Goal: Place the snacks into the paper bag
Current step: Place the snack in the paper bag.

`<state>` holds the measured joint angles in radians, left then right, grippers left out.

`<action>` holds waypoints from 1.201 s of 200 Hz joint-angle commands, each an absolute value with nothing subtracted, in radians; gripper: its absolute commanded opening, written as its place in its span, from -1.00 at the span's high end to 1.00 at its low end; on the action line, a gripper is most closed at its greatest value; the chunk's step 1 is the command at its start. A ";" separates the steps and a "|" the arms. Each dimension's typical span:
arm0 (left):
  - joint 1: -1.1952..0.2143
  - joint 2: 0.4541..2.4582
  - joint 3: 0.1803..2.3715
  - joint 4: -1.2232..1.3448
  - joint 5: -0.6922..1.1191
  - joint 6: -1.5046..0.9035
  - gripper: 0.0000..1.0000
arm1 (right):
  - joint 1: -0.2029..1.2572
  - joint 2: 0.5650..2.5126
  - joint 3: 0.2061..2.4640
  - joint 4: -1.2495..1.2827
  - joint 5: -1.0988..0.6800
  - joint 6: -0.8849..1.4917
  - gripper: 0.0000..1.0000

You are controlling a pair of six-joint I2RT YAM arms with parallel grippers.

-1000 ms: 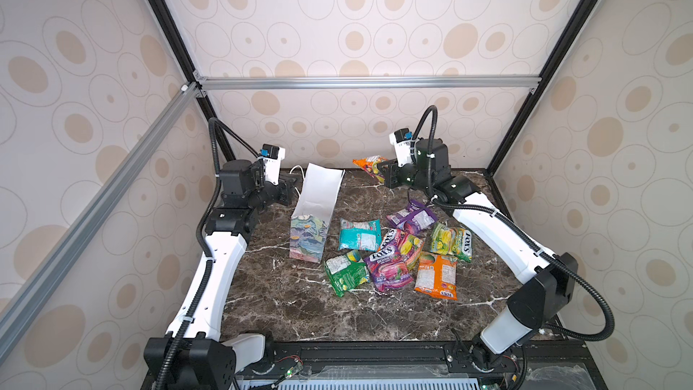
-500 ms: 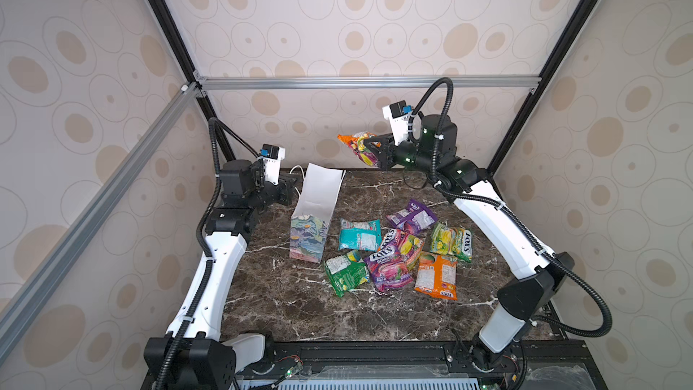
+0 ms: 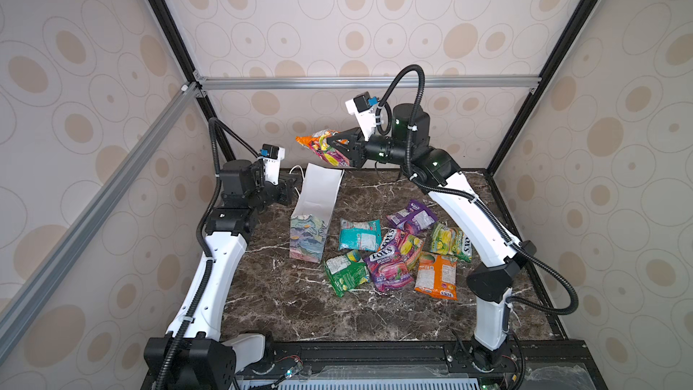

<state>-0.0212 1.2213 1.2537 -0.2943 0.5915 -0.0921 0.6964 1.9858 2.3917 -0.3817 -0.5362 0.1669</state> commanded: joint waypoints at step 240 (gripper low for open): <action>-0.015 1.204 1.263 -0.316 0.485 -0.067 1.00 | 0.737 2.111 2.539 -0.888 -0.555 -0.250 1.00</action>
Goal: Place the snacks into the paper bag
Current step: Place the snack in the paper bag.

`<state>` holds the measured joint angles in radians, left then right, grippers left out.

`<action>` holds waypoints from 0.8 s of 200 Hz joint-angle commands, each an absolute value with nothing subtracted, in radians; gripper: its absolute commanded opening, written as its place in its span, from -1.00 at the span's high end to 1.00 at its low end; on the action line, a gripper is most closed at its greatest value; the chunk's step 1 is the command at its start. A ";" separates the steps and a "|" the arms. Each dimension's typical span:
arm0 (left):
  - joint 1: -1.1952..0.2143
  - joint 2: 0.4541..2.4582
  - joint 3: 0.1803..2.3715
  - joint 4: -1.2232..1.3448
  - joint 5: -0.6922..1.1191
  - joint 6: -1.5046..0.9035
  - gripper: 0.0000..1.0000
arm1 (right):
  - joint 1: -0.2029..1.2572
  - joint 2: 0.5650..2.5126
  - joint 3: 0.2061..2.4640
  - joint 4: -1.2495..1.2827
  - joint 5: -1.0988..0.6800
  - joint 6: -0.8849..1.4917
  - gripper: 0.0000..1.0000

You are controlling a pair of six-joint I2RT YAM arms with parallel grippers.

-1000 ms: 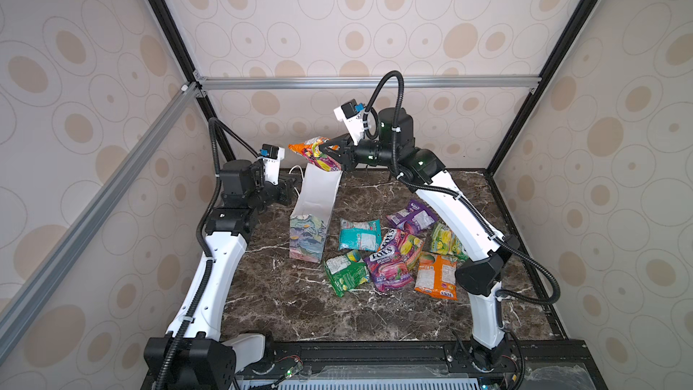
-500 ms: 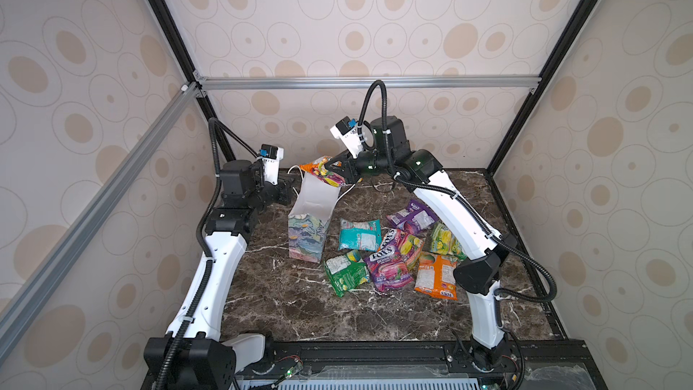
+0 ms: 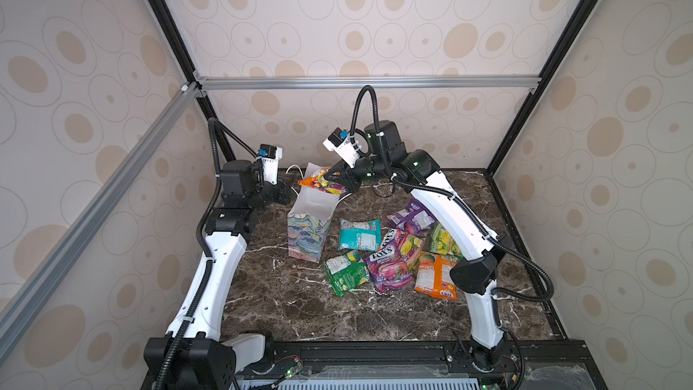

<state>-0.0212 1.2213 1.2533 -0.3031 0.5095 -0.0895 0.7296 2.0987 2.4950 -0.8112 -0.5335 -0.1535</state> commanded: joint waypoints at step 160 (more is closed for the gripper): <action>-0.014 1.201 1.249 -0.297 0.501 -0.077 1.00 | 0.866 2.205 2.586 -0.987 -0.280 -0.484 1.00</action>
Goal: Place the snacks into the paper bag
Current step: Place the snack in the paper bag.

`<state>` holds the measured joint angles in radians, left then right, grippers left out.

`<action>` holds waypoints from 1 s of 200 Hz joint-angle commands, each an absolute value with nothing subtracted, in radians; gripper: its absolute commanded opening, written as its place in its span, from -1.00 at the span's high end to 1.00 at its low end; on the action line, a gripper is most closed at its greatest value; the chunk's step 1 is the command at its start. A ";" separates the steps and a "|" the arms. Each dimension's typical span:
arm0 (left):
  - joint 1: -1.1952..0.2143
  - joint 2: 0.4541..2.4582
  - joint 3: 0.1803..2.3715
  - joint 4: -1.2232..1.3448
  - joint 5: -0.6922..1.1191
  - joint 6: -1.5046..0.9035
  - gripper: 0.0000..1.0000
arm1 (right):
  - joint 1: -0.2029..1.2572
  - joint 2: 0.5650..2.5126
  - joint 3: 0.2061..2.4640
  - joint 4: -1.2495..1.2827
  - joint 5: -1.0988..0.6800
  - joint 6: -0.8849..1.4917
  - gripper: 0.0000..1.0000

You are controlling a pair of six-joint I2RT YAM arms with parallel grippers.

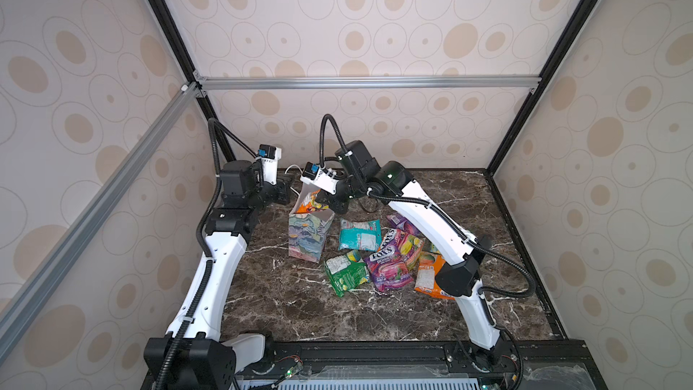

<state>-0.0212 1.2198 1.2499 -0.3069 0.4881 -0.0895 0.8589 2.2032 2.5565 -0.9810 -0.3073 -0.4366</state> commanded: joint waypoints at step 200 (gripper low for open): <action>-0.013 1.216 1.289 -0.317 0.524 -0.080 1.00 | 0.881 1.844 2.139 -0.687 -0.304 -0.348 0.06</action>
<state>-0.0212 1.2194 1.2404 -0.3088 0.4923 -0.0898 0.8780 1.9762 2.2795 -0.8112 -0.3004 -0.3931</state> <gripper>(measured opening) 0.048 0.456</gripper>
